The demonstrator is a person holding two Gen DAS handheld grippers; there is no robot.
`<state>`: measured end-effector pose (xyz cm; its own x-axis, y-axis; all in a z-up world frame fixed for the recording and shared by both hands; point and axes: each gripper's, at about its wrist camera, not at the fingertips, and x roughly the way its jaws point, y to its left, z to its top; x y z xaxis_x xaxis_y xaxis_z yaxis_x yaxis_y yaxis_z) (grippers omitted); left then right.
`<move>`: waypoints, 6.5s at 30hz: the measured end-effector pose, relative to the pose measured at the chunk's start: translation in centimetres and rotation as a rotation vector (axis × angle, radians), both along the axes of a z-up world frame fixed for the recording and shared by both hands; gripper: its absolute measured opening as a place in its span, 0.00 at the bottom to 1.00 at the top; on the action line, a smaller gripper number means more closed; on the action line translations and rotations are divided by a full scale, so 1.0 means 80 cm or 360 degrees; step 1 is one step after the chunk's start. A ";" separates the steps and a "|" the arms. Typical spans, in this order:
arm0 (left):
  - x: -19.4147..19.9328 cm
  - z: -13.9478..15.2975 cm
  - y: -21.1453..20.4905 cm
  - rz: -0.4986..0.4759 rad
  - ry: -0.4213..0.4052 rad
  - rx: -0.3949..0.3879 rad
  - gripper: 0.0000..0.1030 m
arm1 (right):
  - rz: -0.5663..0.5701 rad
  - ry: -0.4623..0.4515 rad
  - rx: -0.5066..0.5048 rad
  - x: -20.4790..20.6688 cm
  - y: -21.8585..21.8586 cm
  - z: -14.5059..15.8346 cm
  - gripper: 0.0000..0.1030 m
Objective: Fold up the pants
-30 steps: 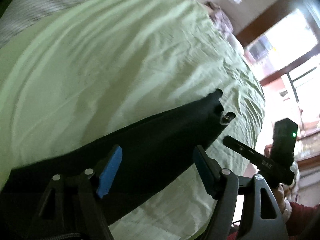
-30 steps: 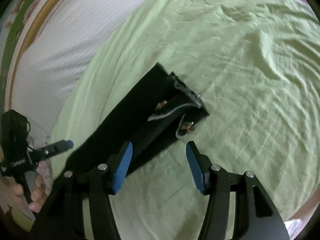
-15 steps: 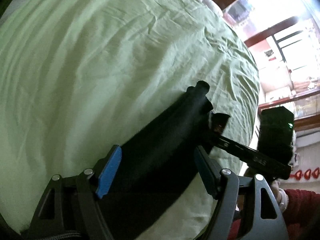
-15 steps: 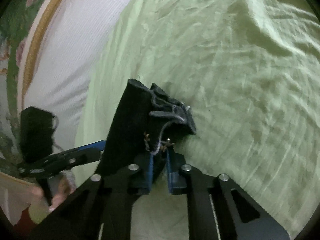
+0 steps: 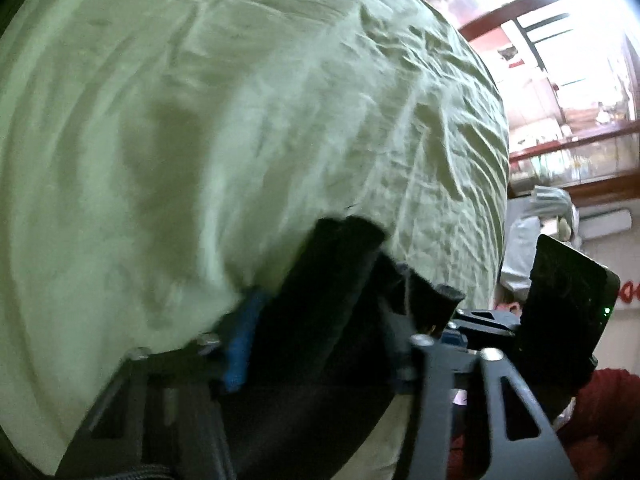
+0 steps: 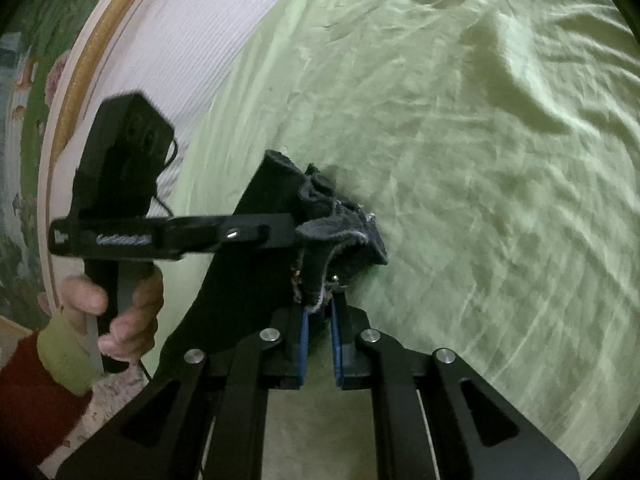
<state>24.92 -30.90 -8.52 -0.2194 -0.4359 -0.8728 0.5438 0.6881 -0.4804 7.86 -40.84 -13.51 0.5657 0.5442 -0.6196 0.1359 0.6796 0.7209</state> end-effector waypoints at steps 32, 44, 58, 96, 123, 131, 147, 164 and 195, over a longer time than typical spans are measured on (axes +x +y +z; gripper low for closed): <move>-0.085 0.160 0.232 0.0535 -0.0340 -0.0398 0.15 | 0.0658 -0.0464 0.0114 0.028 0.153 0.118 0.10; -0.141 0.109 0.347 0.0881 -0.0278 -0.0340 0.15 | 0.0930 -0.0387 0.0005 0.024 0.257 0.085 0.10; -0.168 0.046 0.406 0.1123 -0.0180 -0.0256 0.15 | 0.1108 -0.0311 -0.0176 0.034 0.320 0.053 0.13; -0.355 0.054 0.561 0.2203 -0.0116 -0.0349 0.55 | 0.1580 -0.0266 -0.0074 0.042 0.416 0.090 0.44; -0.509 0.025 0.688 0.2923 -0.0086 -0.0304 0.60 | 0.2134 -0.0343 -0.0278 0.051 0.631 0.097 0.52; -0.507 0.001 0.706 0.3010 -0.0018 -0.0321 0.61 | 0.2346 -0.0380 -0.0389 0.054 0.704 0.085 0.52; -0.500 -0.022 0.729 0.3053 -0.0014 -0.0354 0.61 | 0.2740 -0.0342 -0.0510 0.048 0.817 0.046 0.52; -0.474 0.023 0.719 0.2942 -0.0234 -0.0358 0.24 | 0.2697 -0.0300 -0.0329 0.059 0.794 0.066 0.21; -0.335 0.186 0.506 0.2086 -0.0583 -0.0430 0.21 | 0.1909 -0.0591 0.0140 0.127 0.473 0.176 0.18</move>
